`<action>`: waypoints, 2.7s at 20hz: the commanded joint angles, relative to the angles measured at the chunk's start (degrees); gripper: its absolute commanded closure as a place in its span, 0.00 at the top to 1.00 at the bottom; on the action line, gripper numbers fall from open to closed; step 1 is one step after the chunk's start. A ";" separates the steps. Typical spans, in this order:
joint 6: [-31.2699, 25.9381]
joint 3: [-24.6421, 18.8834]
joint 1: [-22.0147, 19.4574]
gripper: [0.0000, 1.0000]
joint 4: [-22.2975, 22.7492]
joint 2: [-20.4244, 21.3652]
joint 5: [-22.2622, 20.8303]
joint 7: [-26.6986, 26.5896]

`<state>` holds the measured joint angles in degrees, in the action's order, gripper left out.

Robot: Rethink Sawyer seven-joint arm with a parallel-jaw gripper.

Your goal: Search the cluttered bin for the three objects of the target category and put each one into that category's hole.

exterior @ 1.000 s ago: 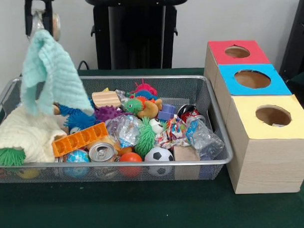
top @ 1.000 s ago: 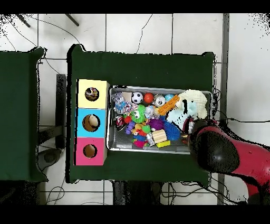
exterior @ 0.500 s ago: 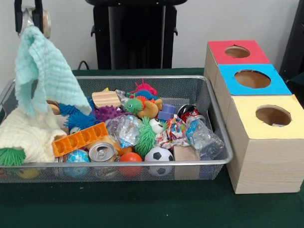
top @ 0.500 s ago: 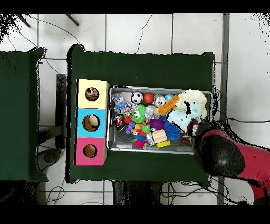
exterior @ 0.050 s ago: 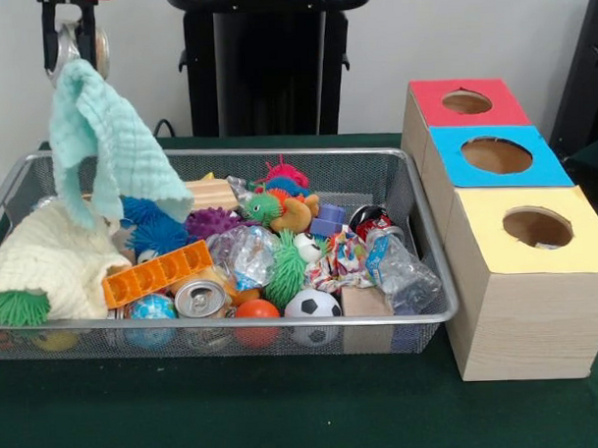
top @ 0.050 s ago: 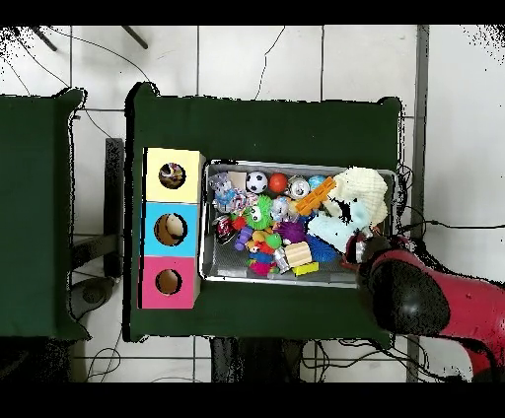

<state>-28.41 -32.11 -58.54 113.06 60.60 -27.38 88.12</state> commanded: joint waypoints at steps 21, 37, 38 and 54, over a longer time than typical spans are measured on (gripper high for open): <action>23.98 3.04 3.58 1.00 7.65 -0.71 -18.99 5.94; 0.73 -3.91 6.17 1.00 6.21 -2.18 -0.71 0.23; 0.15 -4.20 6.63 1.00 5.95 -2.74 0.09 0.55; 0.55 2.72 18.98 1.00 -0.13 -10.95 0.10 7.55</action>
<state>-24.96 -31.85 -41.85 118.05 54.19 -29.44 88.12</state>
